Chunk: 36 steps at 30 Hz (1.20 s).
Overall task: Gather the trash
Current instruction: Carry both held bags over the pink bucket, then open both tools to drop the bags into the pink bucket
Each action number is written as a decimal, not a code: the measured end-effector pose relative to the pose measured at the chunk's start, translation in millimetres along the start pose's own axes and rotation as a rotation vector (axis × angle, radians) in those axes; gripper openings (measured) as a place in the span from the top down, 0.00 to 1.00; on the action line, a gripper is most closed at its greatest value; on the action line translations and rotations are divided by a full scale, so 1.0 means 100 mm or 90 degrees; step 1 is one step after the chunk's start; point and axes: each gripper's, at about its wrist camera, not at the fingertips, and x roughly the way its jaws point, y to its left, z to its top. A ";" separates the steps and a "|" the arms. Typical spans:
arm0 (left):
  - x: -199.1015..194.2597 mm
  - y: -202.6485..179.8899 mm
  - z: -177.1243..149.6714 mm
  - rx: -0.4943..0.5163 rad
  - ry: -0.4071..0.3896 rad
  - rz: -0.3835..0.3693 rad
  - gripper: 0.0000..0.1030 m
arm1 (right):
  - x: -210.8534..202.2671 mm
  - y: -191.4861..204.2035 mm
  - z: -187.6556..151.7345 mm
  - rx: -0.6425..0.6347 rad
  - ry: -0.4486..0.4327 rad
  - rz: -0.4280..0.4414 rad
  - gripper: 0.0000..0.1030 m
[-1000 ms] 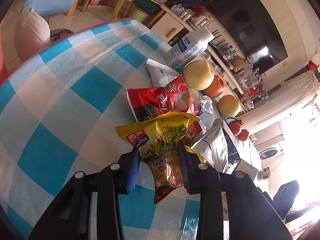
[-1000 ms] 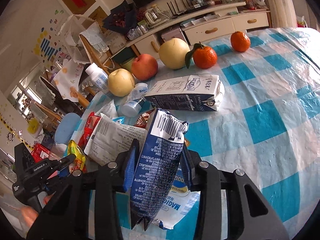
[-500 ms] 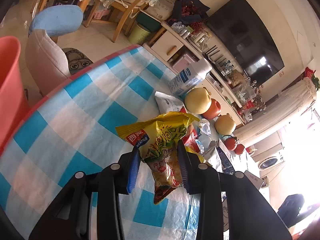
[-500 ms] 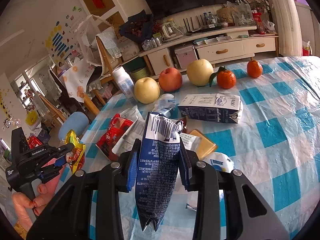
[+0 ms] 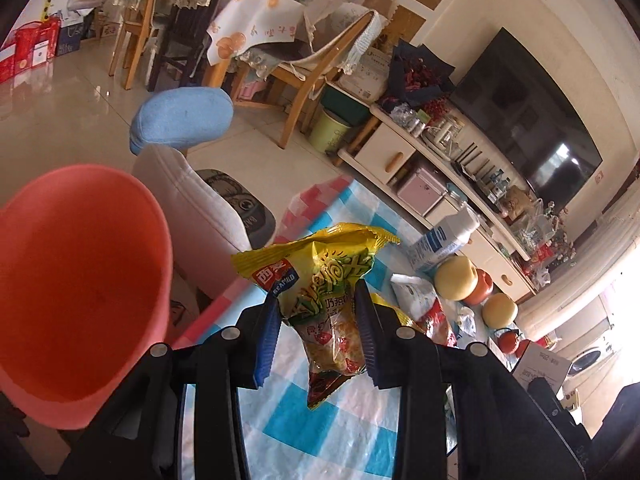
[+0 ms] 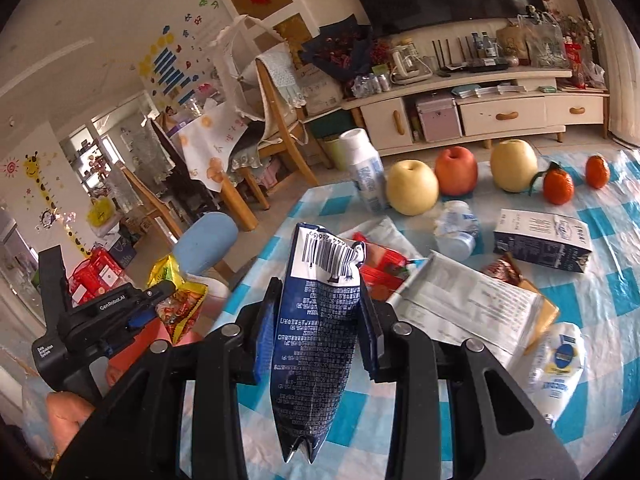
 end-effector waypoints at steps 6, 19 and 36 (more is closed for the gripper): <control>-0.21 0.36 0.22 -0.013 -0.042 0.060 0.64 | 0.30 0.69 0.13 -0.052 0.013 0.051 0.65; -0.49 1.29 0.58 -0.085 -0.074 0.164 0.64 | 0.99 2.05 0.06 -0.145 0.051 0.157 0.64; -0.43 1.87 0.65 -0.176 -0.073 0.194 0.48 | 1.52 2.54 -0.46 -0.158 0.128 0.132 0.36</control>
